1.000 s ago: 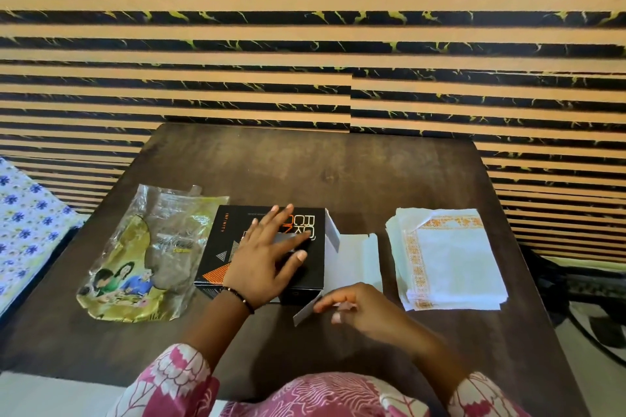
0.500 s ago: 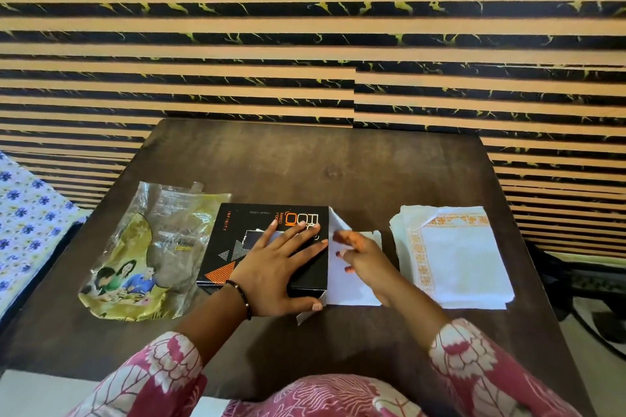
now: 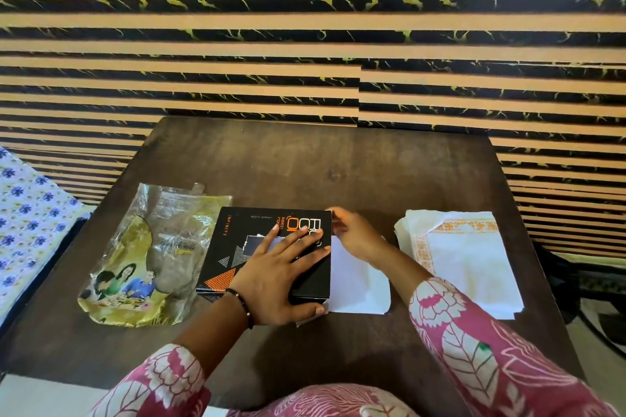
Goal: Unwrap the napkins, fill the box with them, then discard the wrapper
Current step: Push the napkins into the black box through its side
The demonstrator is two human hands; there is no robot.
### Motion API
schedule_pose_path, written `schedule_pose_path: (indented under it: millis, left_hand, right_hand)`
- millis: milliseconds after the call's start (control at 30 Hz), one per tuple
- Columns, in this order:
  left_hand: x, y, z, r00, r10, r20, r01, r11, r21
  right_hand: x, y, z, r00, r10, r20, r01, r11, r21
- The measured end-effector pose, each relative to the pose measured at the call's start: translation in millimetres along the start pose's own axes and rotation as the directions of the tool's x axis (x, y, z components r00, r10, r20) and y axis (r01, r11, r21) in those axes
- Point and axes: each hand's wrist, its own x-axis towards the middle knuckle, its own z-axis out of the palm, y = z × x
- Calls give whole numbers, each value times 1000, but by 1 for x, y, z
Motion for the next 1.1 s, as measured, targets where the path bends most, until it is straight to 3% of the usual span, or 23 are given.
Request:
schedule_pose_path:
  millis: [100, 267, 400, 533, 633, 767, 900, 1000, 1100]
  left_hand:
    - [0, 0, 0, 1000, 3, 8, -3, 1000, 1]
    - [0, 0, -4, 999, -2, 40, 2, 1000, -10]
    - [1, 0, 0, 1000, 5, 12, -5, 998, -58]
    - [5, 4, 0, 998, -39, -47, 33, 991, -128]
    - [17, 15, 0, 986, -104, -133, 80, 981, -178]
    - [29, 25, 8, 977, -156, -146, 131, 977, -168]
    - [30, 26, 13, 983, -152, -103, 146, 987, -67]
    - [28, 27, 14, 984, -141, -112, 135, 989, -61]
    - [29, 26, 13, 986, -139, -95, 134, 989, -59]
  right_hand:
    - [-4, 1, 11, 998, -5, 61, 10, 998, -68]
    - [-21, 2, 5, 1000, -11, 15, 13, 991, -136]
    - [-48, 17, -7, 983, -40, -179, 20, 994, -109]
    - [-90, 41, -29, 895, -129, -426, 74, 987, -143]
    - [-117, 75, -41, 837, -89, -540, -87, 953, -292]
    - [-129, 119, -32, 916, 72, -396, -279, 822, -497]
    - [-128, 138, -17, 930, 25, -366, -283, 684, -672]
    - [-125, 137, -20, 899, -43, -436, -306, 653, -693]
    - [-126, 139, -24, 913, -58, -403, -286, 613, -736]
